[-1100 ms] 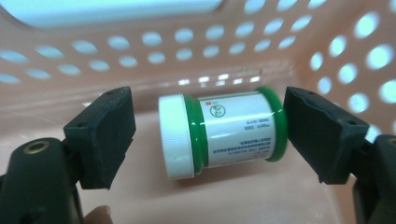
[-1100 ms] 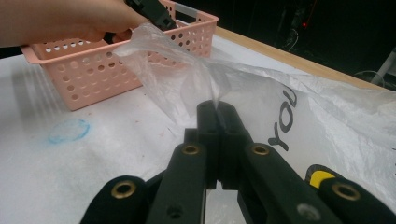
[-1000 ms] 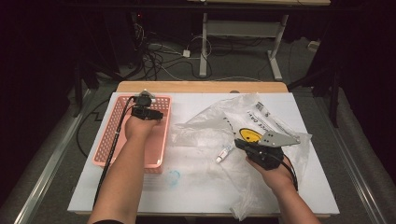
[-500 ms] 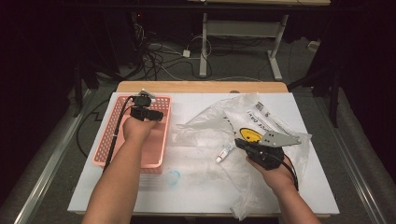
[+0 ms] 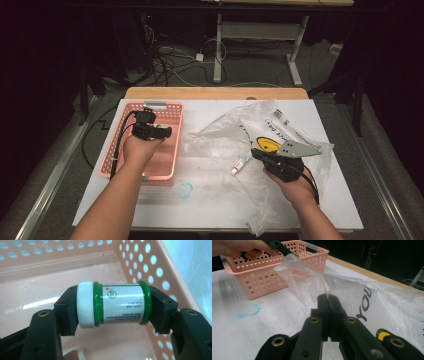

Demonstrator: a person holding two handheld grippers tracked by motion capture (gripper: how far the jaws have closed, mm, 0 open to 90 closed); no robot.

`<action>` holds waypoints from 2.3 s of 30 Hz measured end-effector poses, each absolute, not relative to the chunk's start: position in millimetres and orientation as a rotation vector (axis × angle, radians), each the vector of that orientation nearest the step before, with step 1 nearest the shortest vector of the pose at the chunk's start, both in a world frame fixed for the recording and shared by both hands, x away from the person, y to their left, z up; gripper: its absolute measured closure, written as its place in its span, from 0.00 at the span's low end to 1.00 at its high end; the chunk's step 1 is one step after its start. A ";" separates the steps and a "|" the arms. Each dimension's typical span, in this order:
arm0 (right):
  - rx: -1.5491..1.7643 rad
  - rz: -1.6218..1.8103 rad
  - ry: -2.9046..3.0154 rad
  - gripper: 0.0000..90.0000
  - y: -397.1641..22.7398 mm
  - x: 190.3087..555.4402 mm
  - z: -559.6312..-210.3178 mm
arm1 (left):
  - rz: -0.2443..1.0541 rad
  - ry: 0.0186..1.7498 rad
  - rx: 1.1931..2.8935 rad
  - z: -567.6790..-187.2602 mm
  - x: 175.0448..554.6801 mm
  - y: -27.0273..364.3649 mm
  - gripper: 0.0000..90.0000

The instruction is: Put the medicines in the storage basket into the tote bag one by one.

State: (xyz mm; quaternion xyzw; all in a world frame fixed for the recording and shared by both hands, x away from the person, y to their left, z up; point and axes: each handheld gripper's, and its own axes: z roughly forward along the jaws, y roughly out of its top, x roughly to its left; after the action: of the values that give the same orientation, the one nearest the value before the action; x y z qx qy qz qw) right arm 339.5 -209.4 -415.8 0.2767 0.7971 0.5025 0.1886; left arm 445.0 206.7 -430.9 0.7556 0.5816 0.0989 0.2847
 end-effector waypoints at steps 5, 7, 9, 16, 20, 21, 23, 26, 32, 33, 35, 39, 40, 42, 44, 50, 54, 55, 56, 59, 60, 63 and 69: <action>0.777 1.418 2.242 1.00 -209.6 339.1 -415.9 | 0.242 1.503 2.002 -420.3 429.8 208.7 0.38; 0.785 1.418 2.243 1.00 -209.5 339.2 -416.8 | 0.252 1.477 2.006 -414.8 422.8 208.1 0.38; 0.780 1.412 2.248 1.00 -209.1 339.5 -417.3 | 0.257 1.451 2.013 -409.6 415.7 207.4 0.38; 0.778 1.416 2.243 1.00 -209.3 339.0 -415.8 | 0.281 1.404 2.048 -402.5 394.3 205.2 0.38; 0.780 1.418 2.241 1.00 -209.4 338.4 -415.2 | 0.295 1.373 2.072 -402.8 382.7 205.4 0.38; 0.779 1.417 2.242 1.00 -209.4 338.4 -415.2 | 0.295 1.362 2.073 -402.8 379.7 205.5 0.38; 0.777 1.417 2.241 1.00 -209.2 338.7 -415.6 | 0.297 1.343 2.085 -402.3 373.8 204.4 0.38; 0.778 1.414 2.245 1.00 -208.8 338.7 -415.9 | 0.301 1.308 2.113 -401.5 365.1 201.6 0.38; 0.775 1.415 2.244 1.00 -208.0 338.5 -416.0 | 0.284 1.262 2.108 -397.8 349.1 198.0 0.38; 0.775 1.414 2.245 1.00 -207.8 338.4 -416.0 | 0.278 1.255 2.103 -396.9 346.9 197.3 0.38; 0.776 1.413 2.248 1.00 -207.5 338.2 -416.1 | 0.275 1.236 2.100 -394.5 342.1 195.1 0.38; 0.777 1.410 2.249 1.00 -207.3 338.4 -416.6 | 0.275 1.195 2.098 -389.5 332.9 188.8 0.38; 0.776 1.410 2.249 1.00 -207.2 338.4 -416.7 | 0.270 1.184 2.095 -388.5 330.8 187.0 0.38; 0.776 1.410 2.249 1.00 -207.1 338.6 -416.7 | 0.270 1.164 2.096 -386.8 327.4 183.1 0.38; 0.778 1.408 2.250 1.00 -207.1 338.4 -416.6 | 0.268 1.146 2.094 -385.6 324.6 178.8 0.38; 0.775 1.409 2.249 1.00 -207.3 338.2 -416.5 | 0.254 1.082 2.100 -383.7 317.7 162.4 0.38; 0.775 1.410 2.248 1.00 -207.2 338.2 -416.3 | 0.239 1.042 2.111 -385.0 315.4 149.0 0.38; 0.773 1.410 2.248 1.00 -207.2 338.2 -416.2 | 0.234 1.032 2.116 -385.6 315.2 145.5 0.38; 0.775 1.411 2.248 1.00 -207.3 338.2 -416.1 | 0.230 1.021 2.118 -386.3 314.9 141.9 0.38; 0.781 1.417 2.243 1.00 -207.4 337.9 -415.8 | 0.217 0.992 2.123 -389.0 314.0 130.0 0.38; 0.775 1.415 2.243 1.00 -207.7 338.1 -415.7 | 0.216 0.983 2.125 -389.9 313.8 125.9 0.38; 0.768 1.416 2.242 1.00 -208.3 337.9 -414.7 | 0.209 0.956 2.141 -392.9 313.4 114.4 0.38; 0.773 1.423 2.234 1.00 -208.6 337.4 -413.2 | 0.195 0.921 2.178 -401.3 313.7 95.3 0.38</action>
State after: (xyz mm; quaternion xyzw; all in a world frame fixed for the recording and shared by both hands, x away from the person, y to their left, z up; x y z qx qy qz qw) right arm 337.4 -208.6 -413.2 0.2752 0.7949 0.5062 0.1900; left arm 313.7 95.3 -401.3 0.8509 0.3597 0.0762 0.3751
